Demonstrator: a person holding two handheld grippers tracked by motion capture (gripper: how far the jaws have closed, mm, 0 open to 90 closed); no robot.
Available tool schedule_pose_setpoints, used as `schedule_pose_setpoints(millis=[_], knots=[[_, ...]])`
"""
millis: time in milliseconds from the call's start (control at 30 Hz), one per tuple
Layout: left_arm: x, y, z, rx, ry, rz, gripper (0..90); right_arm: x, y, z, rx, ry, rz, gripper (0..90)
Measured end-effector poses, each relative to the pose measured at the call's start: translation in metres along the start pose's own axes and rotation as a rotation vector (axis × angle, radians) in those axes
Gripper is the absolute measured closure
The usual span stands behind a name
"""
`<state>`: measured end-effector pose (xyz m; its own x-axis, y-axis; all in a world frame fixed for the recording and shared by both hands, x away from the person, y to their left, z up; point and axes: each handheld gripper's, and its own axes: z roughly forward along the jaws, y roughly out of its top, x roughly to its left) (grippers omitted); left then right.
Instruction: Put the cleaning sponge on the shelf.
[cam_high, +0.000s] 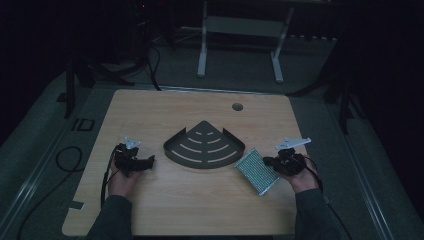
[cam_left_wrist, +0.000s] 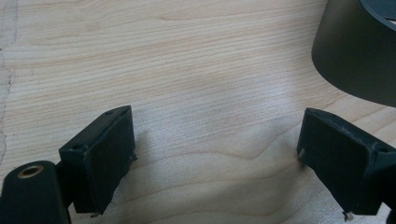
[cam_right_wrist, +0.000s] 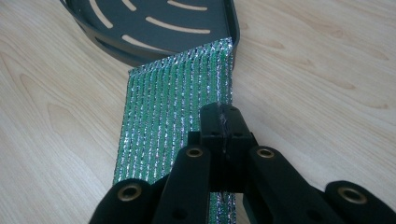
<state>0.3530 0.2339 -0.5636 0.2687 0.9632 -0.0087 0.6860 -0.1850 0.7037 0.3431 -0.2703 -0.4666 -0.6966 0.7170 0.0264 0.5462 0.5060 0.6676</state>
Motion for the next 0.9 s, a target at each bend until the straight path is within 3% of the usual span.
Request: schedule_pose_setpoints(millis=[900], knots=[[0.000, 0.000, 0.000, 0.000, 0.000, 0.000, 11.6, -0.002, 0.027, -0.007, -0.038, -0.011, -0.025, 89.7]])
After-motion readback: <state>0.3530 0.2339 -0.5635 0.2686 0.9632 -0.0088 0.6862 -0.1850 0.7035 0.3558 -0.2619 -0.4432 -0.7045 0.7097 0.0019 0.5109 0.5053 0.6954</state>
